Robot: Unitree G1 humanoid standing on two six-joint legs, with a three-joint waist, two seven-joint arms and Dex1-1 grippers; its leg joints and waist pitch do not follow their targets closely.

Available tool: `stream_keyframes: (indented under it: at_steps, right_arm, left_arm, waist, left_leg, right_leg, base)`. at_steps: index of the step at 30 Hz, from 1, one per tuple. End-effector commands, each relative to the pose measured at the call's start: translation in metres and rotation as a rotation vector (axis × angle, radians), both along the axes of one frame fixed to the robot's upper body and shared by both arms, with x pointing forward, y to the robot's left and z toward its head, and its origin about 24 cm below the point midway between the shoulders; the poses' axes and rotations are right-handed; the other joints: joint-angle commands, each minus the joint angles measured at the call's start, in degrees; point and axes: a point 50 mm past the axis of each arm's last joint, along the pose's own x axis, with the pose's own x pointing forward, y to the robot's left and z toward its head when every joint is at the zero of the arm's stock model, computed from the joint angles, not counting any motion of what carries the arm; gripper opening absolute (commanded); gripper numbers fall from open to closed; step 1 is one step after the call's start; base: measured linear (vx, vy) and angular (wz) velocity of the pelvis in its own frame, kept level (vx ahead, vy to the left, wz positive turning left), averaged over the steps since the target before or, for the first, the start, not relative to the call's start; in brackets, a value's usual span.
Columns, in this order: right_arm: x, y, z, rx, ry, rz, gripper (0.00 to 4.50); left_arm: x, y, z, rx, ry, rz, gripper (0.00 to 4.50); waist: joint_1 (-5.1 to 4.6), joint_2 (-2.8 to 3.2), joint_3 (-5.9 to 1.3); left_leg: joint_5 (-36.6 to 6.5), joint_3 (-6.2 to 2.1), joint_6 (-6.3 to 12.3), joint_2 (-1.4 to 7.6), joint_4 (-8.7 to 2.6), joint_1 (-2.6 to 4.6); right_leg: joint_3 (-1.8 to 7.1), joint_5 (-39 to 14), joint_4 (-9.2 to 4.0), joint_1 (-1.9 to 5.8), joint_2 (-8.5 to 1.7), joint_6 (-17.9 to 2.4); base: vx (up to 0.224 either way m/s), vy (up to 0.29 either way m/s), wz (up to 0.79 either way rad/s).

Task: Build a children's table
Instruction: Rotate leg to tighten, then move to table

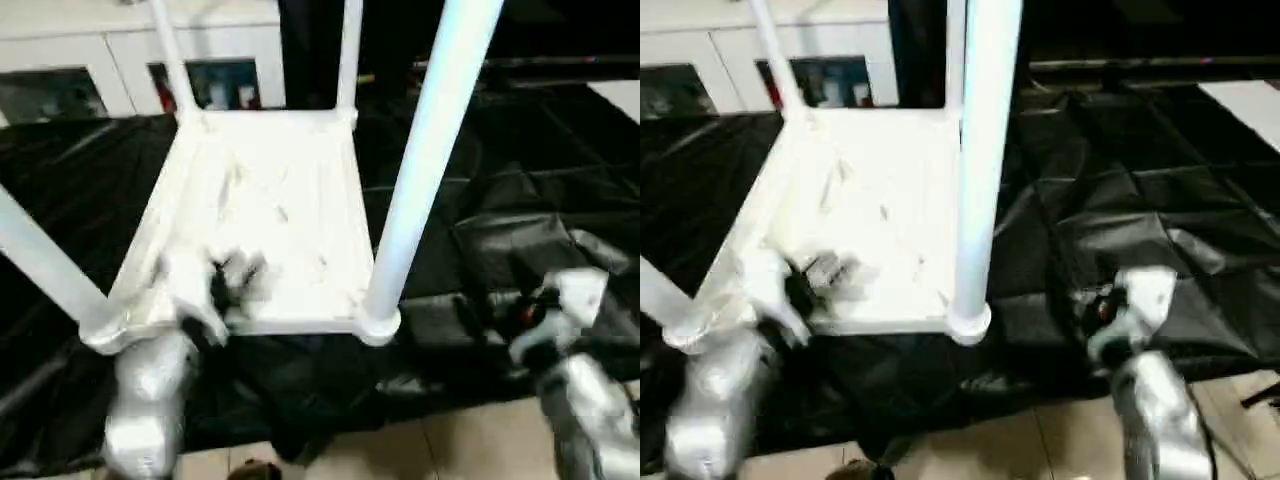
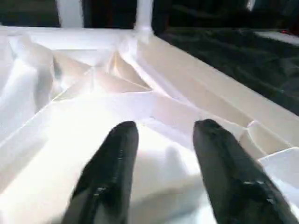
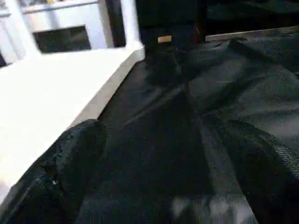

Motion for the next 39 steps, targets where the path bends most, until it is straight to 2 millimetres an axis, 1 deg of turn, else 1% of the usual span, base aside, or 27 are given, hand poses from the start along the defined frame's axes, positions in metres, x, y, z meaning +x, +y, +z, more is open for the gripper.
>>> stream_keyframes:
  at_steps: [1, 2, 3, 4, 5, 6, 7, 9, 10, 11, 14, 15, 16, 19, 20, 21, 23, 24, 25, 26, 27, 29, 31, 33, 36, 37, 39]
  right_arm:
    - [-0.010, 0.003, -0.002, -0.006, 0.044, -0.011, 4.50]
    - [-0.013, 0.002, -0.004, -0.033, 0.072, -0.020, 4.50]
    - [-0.014, 0.002, -0.005, -0.045, 0.082, -0.024, 4.50]
    - [-0.016, 0.003, -0.007, -0.052, 0.110, -0.032, 4.50]
    - [-0.016, 0.004, -0.008, -0.047, 0.123, -0.037, 4.50]
    - [-0.015, 0.005, -0.007, -0.044, 0.122, -0.036, 4.50]
    - [-0.013, 0.007, -0.003, -0.054, 0.105, -0.039, 4.50]
    - [-0.010, 0.007, -0.002, -0.083, 0.102, -0.052, 4.50]
    - [-0.007, 0.008, -0.003, -0.098, 0.116, -0.054, 4.50]
    - [-0.004, 0.008, -0.003, -0.097, 0.127, -0.056, 4.50]
    - [0.000, 0.012, 0.000, -0.120, 0.067, -0.011, 4.50]
    - [0.000, 0.017, 0.001, -0.113, 0.043, 0.028, 4.50]
    - [0.000, 0.021, 0.002, -0.105, 0.030, 0.053, 4.50]
    - [0.003, 0.033, 0.000, -0.036, 0.061, 0.124, 4.50]
    - [0.005, 0.036, 0.000, -0.020, 0.065, 0.149, 4.50]
    - [0.009, 0.033, -0.001, 0.006, 0.076, 0.158, 4.50]
    - [0.014, 0.029, 0.002, 0.012, 0.070, 0.143, 4.50]
    - [0.019, 0.026, 0.003, 0.016, 0.060, 0.131, 4.50]
    - [0.022, 0.022, 0.003, -0.014, 0.047, 0.089, 4.50]
    - [0.022, 0.021, 0.003, -0.021, 0.045, 0.086, 4.50]
    - [0.023, 0.021, 0.007, -0.035, 0.020, 0.098, 4.50]
    - [0.024, 0.020, 0.012, -0.012, -0.006, 0.102, 4.50]
    - [0.027, 0.020, 0.010, -0.008, 0.003, 0.100, 4.50]
    - [0.029, 0.022, 0.010, -0.008, 0.005, 0.113, 4.50]
    - [0.036, 0.030, 0.002, -0.006, 0.015, 0.141, 4.50]
    - [0.037, 0.031, 0.000, -0.016, 0.024, 0.131, 4.50]
    - [0.037, 0.032, 0.002, 0.014, 0.014, 0.135, 4.50]
  left_arm:
    - [-0.003, -0.006, 0.010, -0.001, -0.053, 0.029, 2.50]
    - [-0.005, -0.009, 0.007, -0.018, -0.031, 0.031, 2.50]
    - [-0.006, -0.010, 0.005, -0.025, -0.021, 0.032, 2.50]
    - [-0.007, -0.012, 0.003, -0.023, 0.000, 0.028, 2.50]
    - [-0.008, -0.013, 0.002, -0.015, 0.011, 0.026, 2.50]
    - [-0.008, -0.014, 0.003, -0.015, 0.011, 0.026, 2.50]
    - [-0.007, -0.014, 0.004, -0.001, 0.011, 0.038, 2.50]
    - [-0.006, -0.013, 0.004, 0.013, 0.008, 0.046, 2.50]
    - [-0.004, -0.011, 0.003, 0.035, 0.010, 0.062, 2.50]
    - [-0.004, -0.008, 0.003, 0.052, 0.000, 0.084, 2.50]
    - [-0.005, 0.002, 0.001, 0.056, 0.014, 0.150, 2.50]
    - [-0.007, 0.006, 0.003, 0.045, 0.007, 0.164, 2.50]
    - [-0.008, 0.008, 0.005, 0.038, 0.000, 0.172, 2.50]
    - [-0.009, 0.017, 0.008, 0.051, -0.014, 0.223, 2.50]
    - [-0.008, 0.017, 0.009, 0.056, -0.018, 0.230, 2.50]
    - [-0.003, 0.013, 0.017, 0.049, -0.054, 0.225, 2.50]
    - [0.005, 0.009, 0.026, 0.028, -0.086, 0.219, 2.50]
    - [0.011, 0.008, 0.027, 0.021, -0.092, 0.217, 2.50]
    - [0.015, 0.007, 0.023, 0.054, -0.082, 0.209, 2.50]
    - [0.015, 0.006, 0.022, 0.059, -0.080, 0.205, 2.50]
    - [0.016, 0.003, 0.022, 0.061, -0.085, 0.166, 2.50]
    - [0.017, 0.002, 0.021, 0.059, -0.073, 0.151, 2.50]
    - [0.016, 0.008, 0.023, 0.058, -0.074, 0.163, 2.50]
    - [0.016, 0.010, 0.024, 0.059, -0.078, 0.169, 2.50]
    - [0.020, 0.017, 0.023, 0.078, -0.083, 0.197, 2.50]
    - [0.020, 0.018, 0.022, 0.088, -0.069, 0.212, 2.50]
    - [0.020, 0.016, 0.024, 0.070, -0.075, 0.192, 2.50]
  waist:
    - [-0.66, -0.13, -2.00]
    - [-1.12, 0.37, -1.49]
    - [-1.23, -0.12, -1.49]
    - [-1.43, 0.10, -1.42]
    - [-1.69, -0.18, -1.43]
    - [-2.13, 0.26, -1.40]
    - [-2.72, 0.00, -1.22]
    - [-3.25, -0.48, -1.06]
    - [-3.67, -0.23, -1.05]
    - [-3.88, -1.03, -1.05]
    - [-3.95, -0.98, -1.49]
    - [-4.08, -1.83, -1.77]
    - [-3.81, -1.23, -1.71]
    - [-3.68, -1.73, -2.26]
    - [-3.40, -1.50, -2.28]
    - [-3.30, -2.36, -2.43]
    - [-2.51, -1.71, -3.09]
    - [-2.34, -1.66, -2.75]
    - [-2.16, -0.72, -1.40]
    - [-2.06, -1.27, -1.86]
    - [-1.91, -1.03, -2.32]
    - [-1.89, -1.28, -2.56]
    - [-1.80, -2.26, -3.40]
    - [-1.72, -1.72, -3.27]
    - [-1.93, -1.88, -3.23]
    - [-2.00, -0.99, -3.11]
    - [-1.86, -1.33, -3.09]
  left_leg:
    - [-20.73, -1.77, 0.62, 3.46, -5.51, 2.15]
    - [-23.77, -1.96, -0.90, 3.38, -5.87, 2.21]
    - [-24.55, -1.98, -1.49, 3.34, -5.88, 2.28]
    - [-24.83, -2.09, -2.05, 3.00, -5.89, 2.30]
    - [-24.83, -2.03, -1.99, 2.87, -5.93, 2.32]
    - [-25.01, -2.24, -1.82, 2.85, -6.08, 2.40]
    - [-25.68, -2.34, -1.89, 2.70, -6.16, 2.01]
    - [-25.76, -2.33, -1.83, 2.70, -6.10, 2.03]
    - [-25.74, -2.48, -1.83, 2.59, -6.10, 1.84]
    - [-25.35, -2.47, -1.69, 2.59, -6.09, 1.64]
    - [-23.37, -2.43, -1.44, 2.79, -5.76, 1.96]
    - [-22.40, -2.24, -1.09, 2.81, -5.55, 1.97]
    - [-20.99, -2.17, -0.36, 2.87, -5.57, 1.98]
    - [-16.59, -1.95, 1.92, 2.82, -5.08, 1.89]
    - [-14.90, -1.94, 2.72, 2.92, -4.96, 1.92]
    - [-14.15, -1.76, 3.39, 2.91, -4.70, 1.94]
    - [-10.41, -1.84, 4.58, 2.97, -4.30, 2.22]
    - [-9.60, -1.66, 4.68, 2.98, -4.26, 2.39]
    - [-11.68, -1.58, 3.96, 2.86, -4.83, 2.21]
    - [-13.19, -1.60, 2.86, 2.80, -4.65, 2.55]
    - [-13.11, -1.66, 2.50, 2.77, -4.50, 2.57]
    - [-12.48, -1.69, 2.22, 2.74, -4.45, 2.35]
    - [-10.26, -1.67, 3.16, 2.73, -4.06, 2.13]
    - [-10.58, -1.66, 3.18, 2.85, -4.14, 2.24]
    - [-13.86, -1.65, 1.71, 2.80, -4.25, 2.29]
    - [-17.37, -1.75, -0.45, 2.87, -4.57, 2.62]
    - [-18.49, -1.83, -1.31, 2.85, -4.65, 2.61]
  right_leg:
    - [2.24, -18.16, -5.38, 0.94, -1.43, -5.93]
    - [2.44, -20.09, -5.63, 0.66, -1.10, -4.98]
    - [2.55, -20.62, -5.79, 0.72, -0.99, -4.37]
    - [2.81, -21.12, -5.71, 0.70, -0.98, -3.61]
    - [2.90, -21.23, -5.94, 0.69, -0.87, -3.18]
    - [2.99, -21.56, -6.03, 0.57, -0.88, -3.00]
    - [2.90, -22.85, -6.18, 0.72, -0.91, -2.68]
    - [2.96, -24.16, -6.41, 0.42, -0.95, -2.28]
    - [2.90, -24.75, -6.32, 0.60, -1.11, -2.27]
    - [2.85, -24.84, -6.40, 0.70, -1.04, -2.09]
    - [2.97, -20.15, -6.00, 0.67, -1.04, -3.41]
    - [2.99, -18.71, -5.90, 0.82, -0.91, -3.74]
    - [3.07, -16.09, -5.62, 0.82, -0.97, -4.75]
    - [2.92, -8.25, -4.75, 1.40, -0.75, -7.13]
    - [2.92, -6.20, -4.55, 1.47, -0.86, -7.88]
    - [2.91, -5.28, -4.50, 1.61, -0.83, -8.18]
    - [2.83, -1.66, -3.73, 1.84, -0.94, -9.55]
    - [2.82, -0.49, -3.75, 1.55, -0.73, -10.14]
    - [2.87, -1.99, -4.31, 0.84, -0.32, -9.53]
    - [2.89, -3.44, -4.11, 1.25, -0.55, -9.09]
    - [2.94, -3.66, -3.96, 1.56, -0.67, -8.92]
    - [2.92, -3.27, -3.86, 1.86, -0.77, -8.66]
    - [2.82, -2.65, -3.43, 2.33, -1.12, -9.68]
    - [2.82, -3.91, -3.66, 2.04, -1.11, -9.88]
    - [2.84, -8.62, -3.98, 1.79, -1.01, -9.45]
    - [2.88, -11.59, -4.46, 1.46, -0.75, -8.55]
    - [2.92, -12.25, -4.42, 1.54, -0.77, -7.97]
  base:
    - [0.000, 0.000, 0.00]
    - [0.000, 0.000, 0.00]
    - [0.000, 0.000, 0.00]
    - [0.000, 0.000, 0.00]
    - [0.000, 0.000, 0.00]
    - [0.000, 0.000, 0.00]
    - [0.000, 0.000, 0.00]
    - [0.000, 0.000, 0.00]
    - [0.000, 0.000, 0.00]
    - [0.000, 0.000, 0.00]
    - [0.000, 0.000, 0.00]
    - [0.000, 0.000, 0.00]
    - [0.000, 0.000, 0.00]
    - [0.000, 0.000, 0.00]
    - [0.000, 0.000, 0.00]
    - [0.000, 0.000, 0.00]
    - [0.000, 0.000, 0.00]
    - [0.000, 0.000, 0.00]
    - [0.000, 0.000, 0.00]
    - [0.000, 0.000, 0.00]
    - [0.000, 0.000, 0.00]
    - [0.000, 0.000, 0.00]
    - [0.000, 0.000, 0.00]
    - [0.000, 0.000, 0.00]
    - [0.000, 0.000, 0.00]
    - [0.000, 0.000, 0.00]
    - [0.000, 0.000, 0.00]
